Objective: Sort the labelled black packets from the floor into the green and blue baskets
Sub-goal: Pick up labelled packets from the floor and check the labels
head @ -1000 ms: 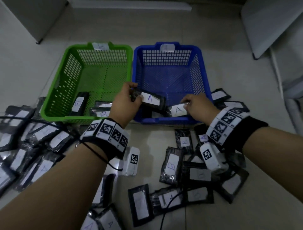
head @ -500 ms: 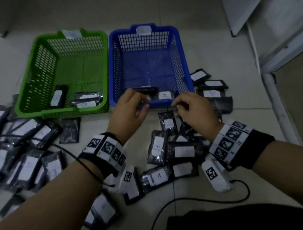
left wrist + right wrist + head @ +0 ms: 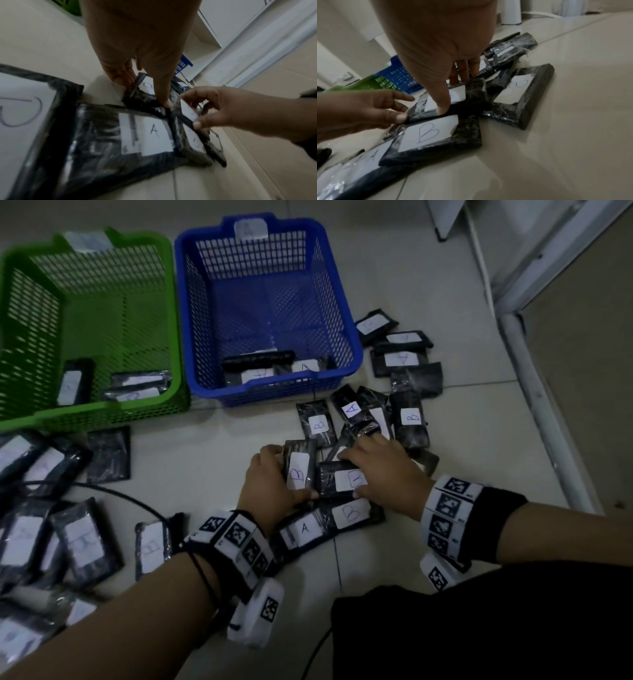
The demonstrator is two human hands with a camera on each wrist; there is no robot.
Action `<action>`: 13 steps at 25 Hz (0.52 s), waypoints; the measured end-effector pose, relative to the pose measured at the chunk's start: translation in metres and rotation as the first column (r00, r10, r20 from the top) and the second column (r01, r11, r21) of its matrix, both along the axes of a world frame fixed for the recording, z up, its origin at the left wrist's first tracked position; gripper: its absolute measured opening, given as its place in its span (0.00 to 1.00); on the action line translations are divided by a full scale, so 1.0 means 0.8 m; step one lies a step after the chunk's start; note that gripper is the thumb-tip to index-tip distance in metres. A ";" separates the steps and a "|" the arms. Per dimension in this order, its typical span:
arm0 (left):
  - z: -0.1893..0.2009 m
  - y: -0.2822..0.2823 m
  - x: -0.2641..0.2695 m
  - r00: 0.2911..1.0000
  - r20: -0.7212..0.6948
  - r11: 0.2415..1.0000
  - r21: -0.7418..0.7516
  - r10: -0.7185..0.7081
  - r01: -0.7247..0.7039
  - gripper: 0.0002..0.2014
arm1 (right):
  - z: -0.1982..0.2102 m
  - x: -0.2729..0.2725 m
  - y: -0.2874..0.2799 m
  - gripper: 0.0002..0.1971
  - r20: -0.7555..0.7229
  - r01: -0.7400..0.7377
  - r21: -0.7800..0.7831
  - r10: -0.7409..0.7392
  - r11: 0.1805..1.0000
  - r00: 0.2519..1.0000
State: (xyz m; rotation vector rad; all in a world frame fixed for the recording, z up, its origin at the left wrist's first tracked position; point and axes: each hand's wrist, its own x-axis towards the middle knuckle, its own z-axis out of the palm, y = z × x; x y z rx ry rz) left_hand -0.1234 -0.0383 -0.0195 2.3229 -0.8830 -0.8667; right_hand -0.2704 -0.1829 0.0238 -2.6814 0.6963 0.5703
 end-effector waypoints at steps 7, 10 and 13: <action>0.011 0.001 0.052 0.984 -0.177 1.000 0.015 0.016 -0.014 0.22 | 0.025 0.021 -0.022 0.13 0.009 0.155 0.304 -0.166 0.940 0.986; 0.046 0.002 0.087 0.941 -0.339 0.989 -0.139 -0.009 -0.040 0.15 | 0.045 0.052 -0.033 0.12 0.187 0.179 0.444 -0.287 0.878 0.940; 0.076 0.012 0.130 0.944 -0.331 0.959 -0.266 0.004 -0.097 0.12 | 0.058 0.102 -0.028 0.11 0.343 0.122 0.585 -0.381 0.802 0.859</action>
